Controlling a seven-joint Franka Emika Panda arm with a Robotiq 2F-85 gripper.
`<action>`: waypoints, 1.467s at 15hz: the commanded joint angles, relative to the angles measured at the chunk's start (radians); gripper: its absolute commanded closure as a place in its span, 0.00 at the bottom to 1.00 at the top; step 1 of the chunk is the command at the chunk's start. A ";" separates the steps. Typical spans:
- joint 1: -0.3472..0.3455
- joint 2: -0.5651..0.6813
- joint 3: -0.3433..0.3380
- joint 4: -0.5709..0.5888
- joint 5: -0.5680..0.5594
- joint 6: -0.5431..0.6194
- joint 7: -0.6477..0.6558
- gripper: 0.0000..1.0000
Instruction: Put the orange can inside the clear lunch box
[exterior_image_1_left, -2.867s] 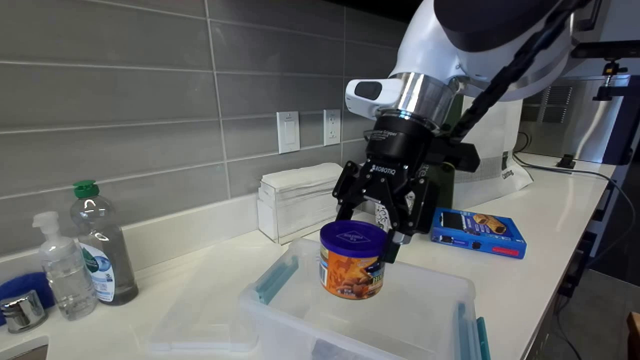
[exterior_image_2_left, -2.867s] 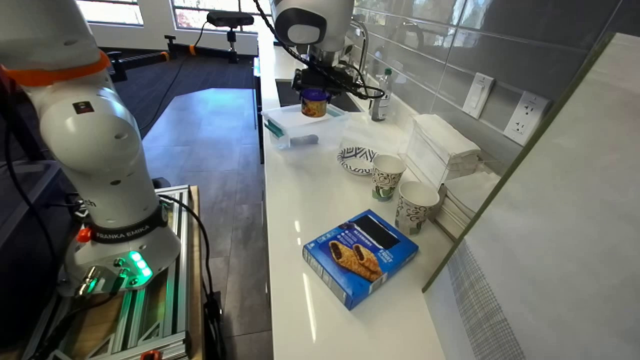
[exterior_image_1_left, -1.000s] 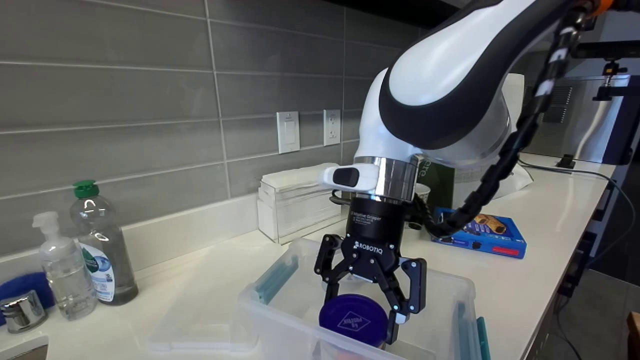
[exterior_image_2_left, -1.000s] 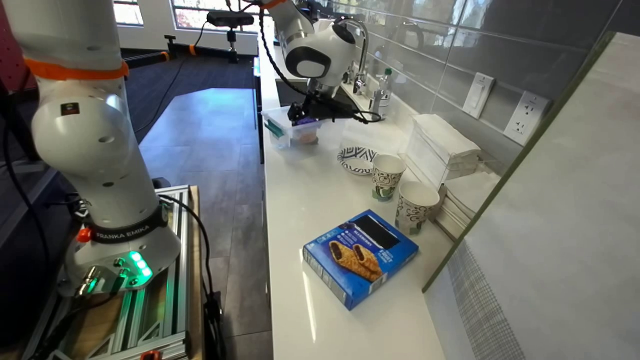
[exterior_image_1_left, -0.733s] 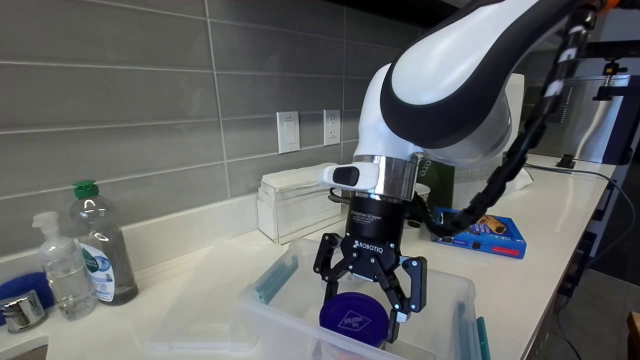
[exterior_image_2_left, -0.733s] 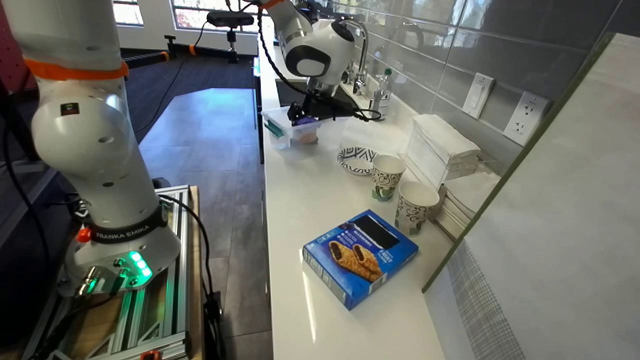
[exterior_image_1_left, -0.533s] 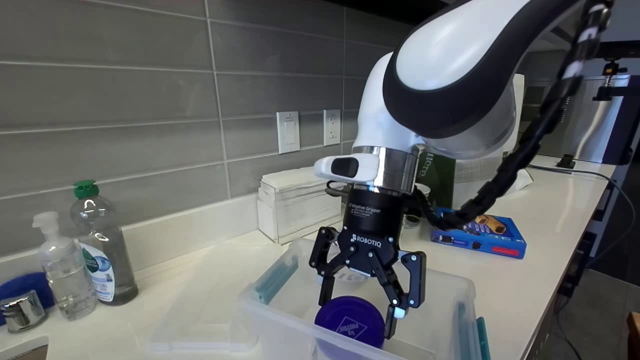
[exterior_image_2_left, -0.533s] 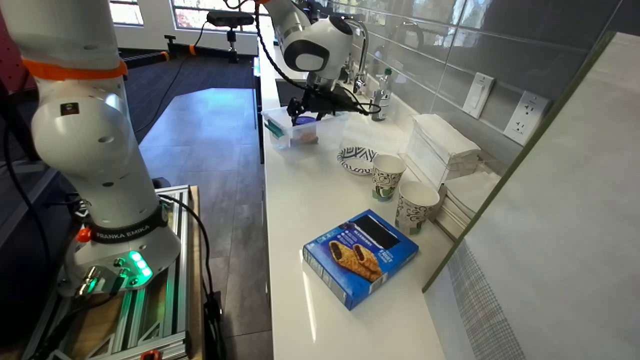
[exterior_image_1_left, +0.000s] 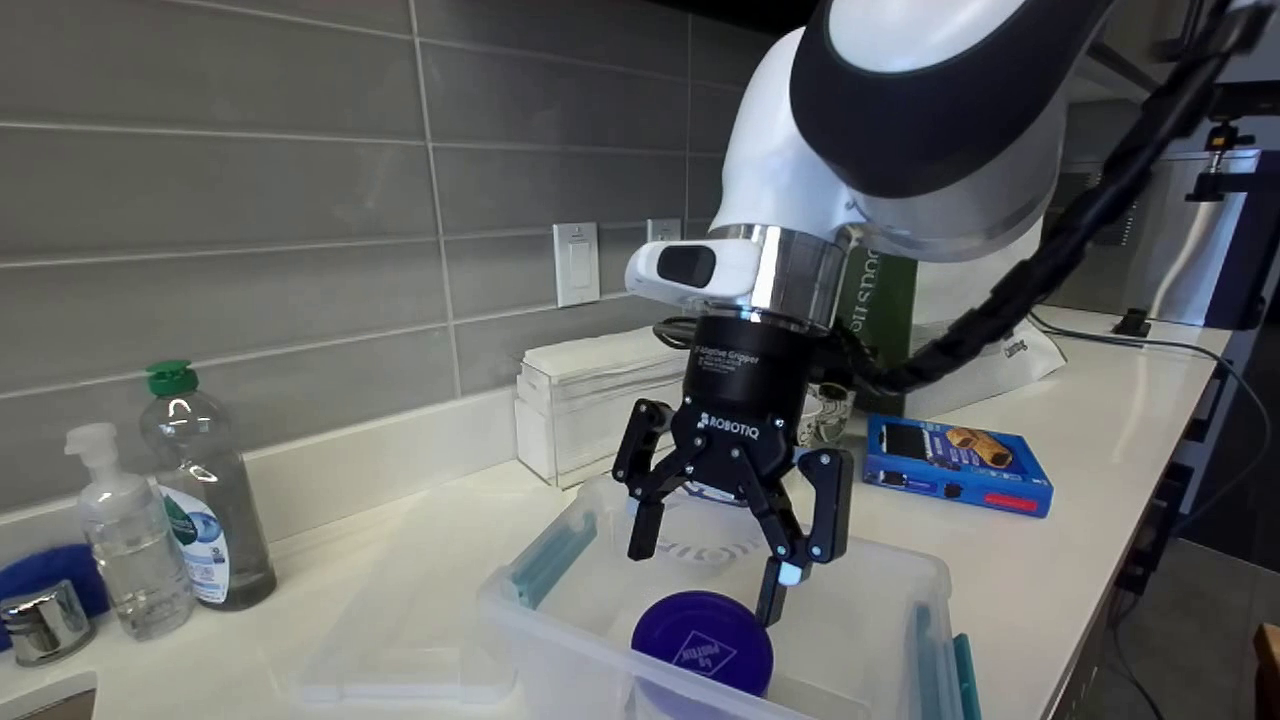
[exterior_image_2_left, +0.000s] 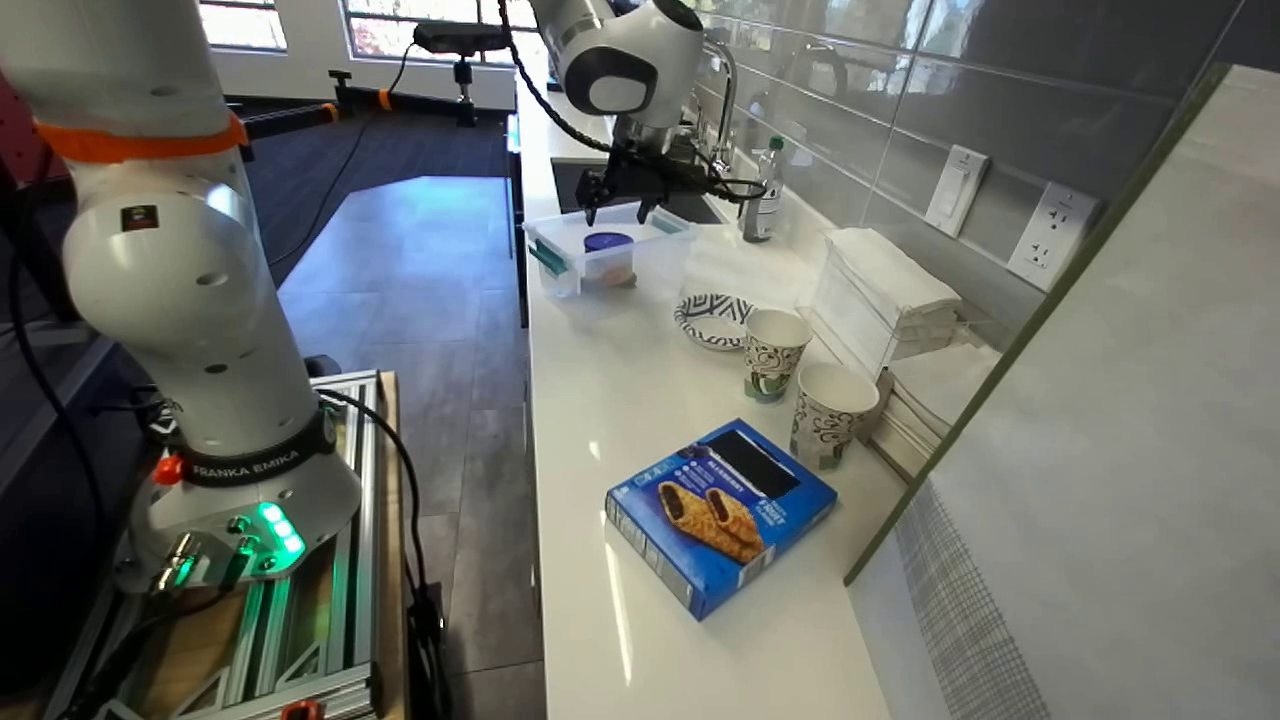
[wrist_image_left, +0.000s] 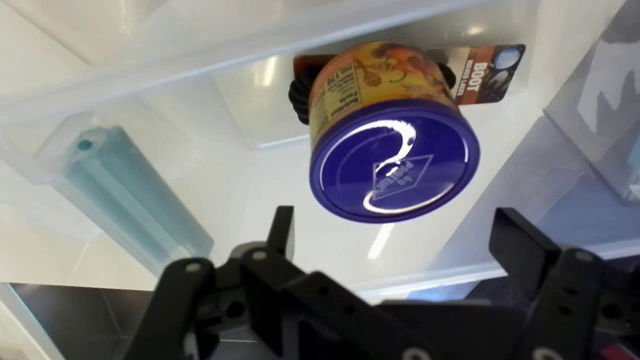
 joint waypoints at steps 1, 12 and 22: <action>-0.007 -0.114 -0.005 -0.046 0.001 -0.024 0.189 0.00; -0.024 -0.669 -0.114 -0.409 -0.065 0.017 0.706 0.00; -0.011 -0.909 -0.176 -0.343 -0.295 -0.162 1.069 0.00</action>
